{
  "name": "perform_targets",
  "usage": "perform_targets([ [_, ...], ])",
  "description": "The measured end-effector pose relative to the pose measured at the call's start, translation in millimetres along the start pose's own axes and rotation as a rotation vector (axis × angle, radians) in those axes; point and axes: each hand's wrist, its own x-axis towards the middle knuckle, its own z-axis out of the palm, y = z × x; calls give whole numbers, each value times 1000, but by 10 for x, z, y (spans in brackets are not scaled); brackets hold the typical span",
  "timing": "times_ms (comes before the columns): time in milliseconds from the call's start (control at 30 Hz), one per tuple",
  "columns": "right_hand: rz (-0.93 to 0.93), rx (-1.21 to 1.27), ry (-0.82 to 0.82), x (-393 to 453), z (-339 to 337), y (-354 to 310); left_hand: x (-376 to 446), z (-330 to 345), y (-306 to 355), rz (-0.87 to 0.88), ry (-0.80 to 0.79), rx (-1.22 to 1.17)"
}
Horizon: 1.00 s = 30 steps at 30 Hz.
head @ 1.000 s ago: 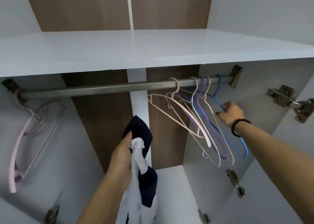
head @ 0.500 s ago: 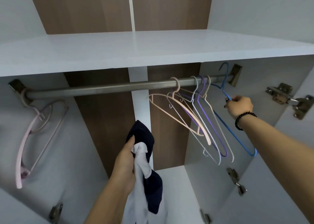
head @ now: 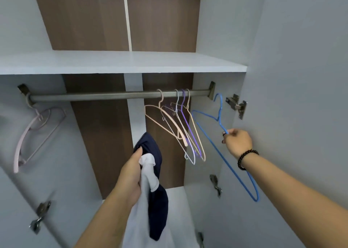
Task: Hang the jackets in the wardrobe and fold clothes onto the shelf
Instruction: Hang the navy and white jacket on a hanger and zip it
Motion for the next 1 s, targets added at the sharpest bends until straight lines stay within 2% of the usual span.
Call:
perform_targets([
  [33, -20, -16, -34, -138, -79, 37, -44, 23, -41, 22, 47, 77],
  [167, -41, -17, -102, -606, -367, 133, -354, 166, -39, 60, 77, 146],
  [300, 3, 95, -155, -1012, -576, 205, -722, 194, 15, 3, 138, 228],
  [500, 11, 175, -249, -1547, -934, 309, -1174, 265, 96, 60, 219, 507],
  [667, -34, 136, -314, -1934, -1255, 316, -1506, 175, 24, 122, 203, 515],
  [867, -199, 120, -418, -2491, -1636, 348, -2022, -141, -100, 131, 203, 493],
  [1000, -267, 119, -469, -2944, -1854, 391, -2467, -457, -184, 132, 192, 380],
])
